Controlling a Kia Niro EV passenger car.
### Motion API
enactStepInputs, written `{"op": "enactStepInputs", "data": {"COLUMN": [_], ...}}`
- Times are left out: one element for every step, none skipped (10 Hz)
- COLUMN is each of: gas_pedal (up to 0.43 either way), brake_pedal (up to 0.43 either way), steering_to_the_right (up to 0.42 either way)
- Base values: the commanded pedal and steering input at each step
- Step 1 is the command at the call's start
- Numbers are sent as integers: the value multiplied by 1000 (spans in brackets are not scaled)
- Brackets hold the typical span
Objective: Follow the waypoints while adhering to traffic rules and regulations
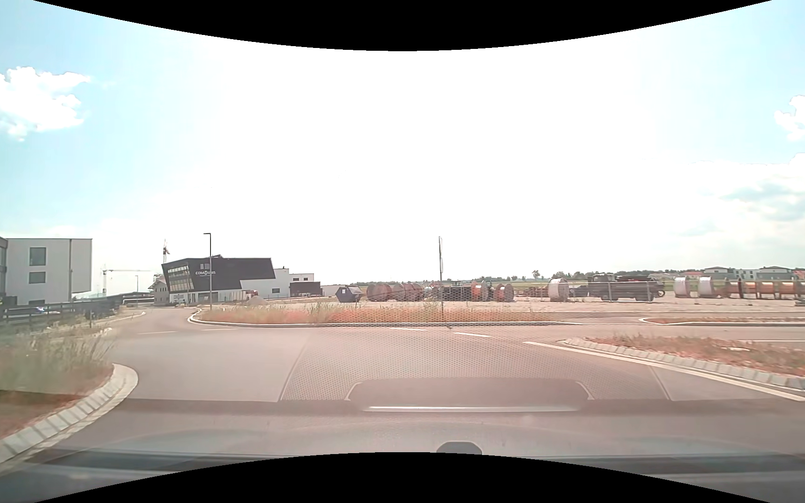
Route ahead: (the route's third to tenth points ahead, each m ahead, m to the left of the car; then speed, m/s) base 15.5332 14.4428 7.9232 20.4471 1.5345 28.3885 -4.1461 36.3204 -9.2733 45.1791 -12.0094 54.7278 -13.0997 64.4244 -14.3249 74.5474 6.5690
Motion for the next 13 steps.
{"op": "enactStepInputs", "data": {"gas_pedal": [110,110,110,110,110,110,110,110,110,98,87,67,67], "brake_pedal": [0,0,0,0,0,0,0,0,0,0,0,0,0], "steering_to_the_right": [-168,-183,-200,-219,-238,-260,-282,-297,-308,-308,-305,-305,-305]}}
